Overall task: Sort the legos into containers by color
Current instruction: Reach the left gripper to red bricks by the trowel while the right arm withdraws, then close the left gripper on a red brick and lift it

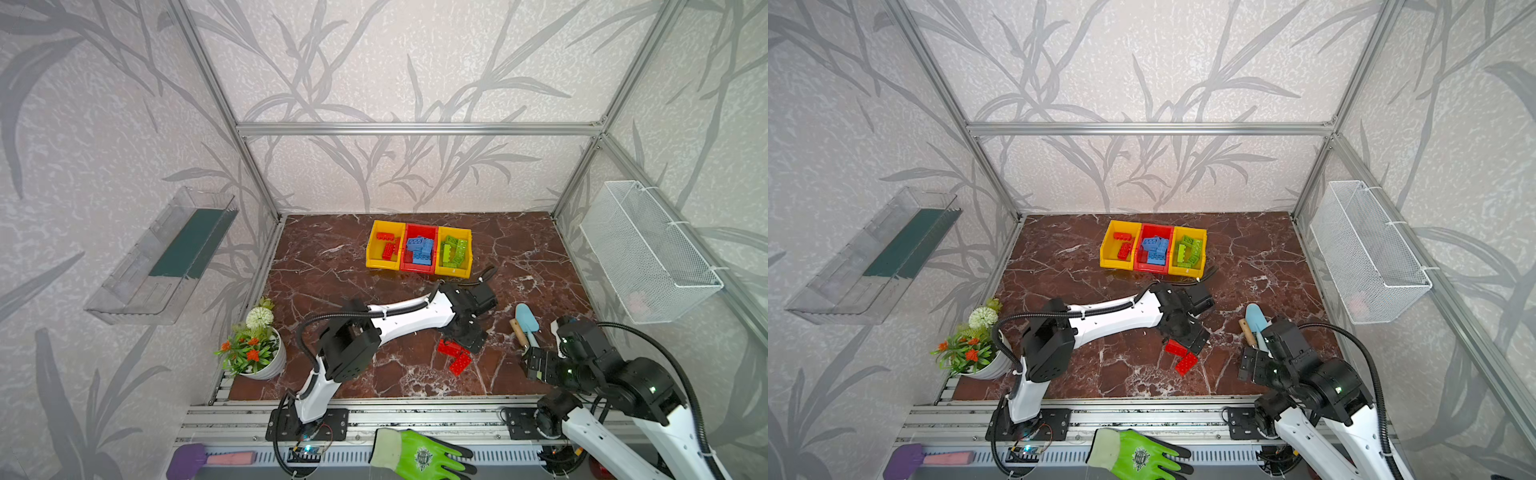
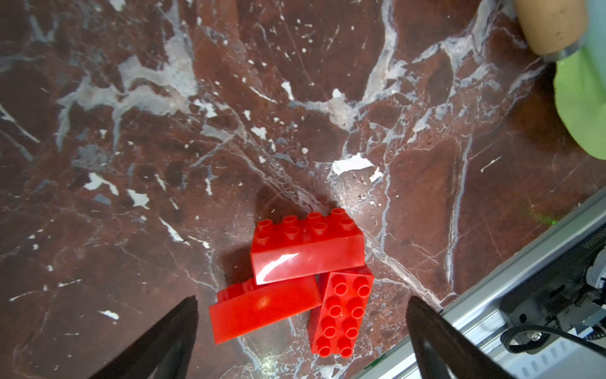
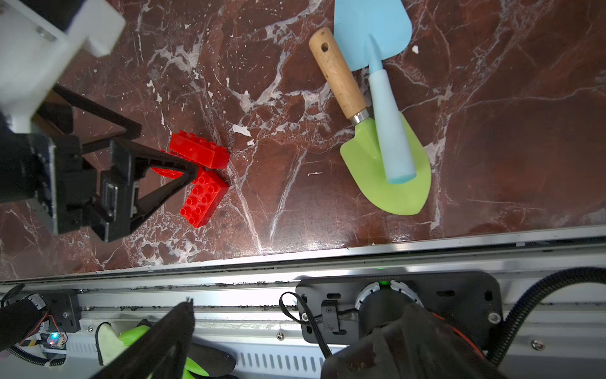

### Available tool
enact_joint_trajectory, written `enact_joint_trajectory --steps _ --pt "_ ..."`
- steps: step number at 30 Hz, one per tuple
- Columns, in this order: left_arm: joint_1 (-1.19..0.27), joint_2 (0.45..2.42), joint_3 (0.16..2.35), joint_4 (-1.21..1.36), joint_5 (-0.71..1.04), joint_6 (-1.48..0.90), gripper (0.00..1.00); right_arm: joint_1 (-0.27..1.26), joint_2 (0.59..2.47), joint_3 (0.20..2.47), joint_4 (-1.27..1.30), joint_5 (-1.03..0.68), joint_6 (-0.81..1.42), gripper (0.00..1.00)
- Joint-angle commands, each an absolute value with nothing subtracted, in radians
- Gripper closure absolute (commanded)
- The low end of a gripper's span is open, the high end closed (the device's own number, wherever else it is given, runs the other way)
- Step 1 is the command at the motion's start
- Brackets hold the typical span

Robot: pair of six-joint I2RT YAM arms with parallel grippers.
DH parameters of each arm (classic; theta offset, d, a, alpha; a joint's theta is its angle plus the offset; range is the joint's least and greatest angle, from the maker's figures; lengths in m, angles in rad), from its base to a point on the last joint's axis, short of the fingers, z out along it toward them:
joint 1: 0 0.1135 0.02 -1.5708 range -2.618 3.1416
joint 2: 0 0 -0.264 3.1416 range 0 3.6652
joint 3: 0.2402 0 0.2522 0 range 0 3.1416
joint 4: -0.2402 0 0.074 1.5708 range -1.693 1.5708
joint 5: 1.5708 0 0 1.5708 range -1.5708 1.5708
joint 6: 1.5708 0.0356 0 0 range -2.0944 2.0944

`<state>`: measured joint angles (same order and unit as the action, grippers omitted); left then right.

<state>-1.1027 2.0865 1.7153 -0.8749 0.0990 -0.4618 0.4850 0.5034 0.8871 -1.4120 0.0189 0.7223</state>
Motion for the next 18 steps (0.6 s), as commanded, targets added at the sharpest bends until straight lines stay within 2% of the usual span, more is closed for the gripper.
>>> enact_joint_trajectory --steps 1,12,18 --pt "-1.117 2.123 1.750 -0.926 0.062 -0.468 0.02 0.483 0.457 0.882 -1.489 0.035 0.748 0.01" --pt "-1.117 2.191 1.784 -0.924 0.001 -0.489 0.02 0.483 0.444 0.918 -1.542 0.046 0.733 0.01" --pt "-1.115 2.234 1.832 -0.928 -0.006 -0.490 0.05 0.483 0.461 0.935 -1.535 0.041 0.727 0.01"
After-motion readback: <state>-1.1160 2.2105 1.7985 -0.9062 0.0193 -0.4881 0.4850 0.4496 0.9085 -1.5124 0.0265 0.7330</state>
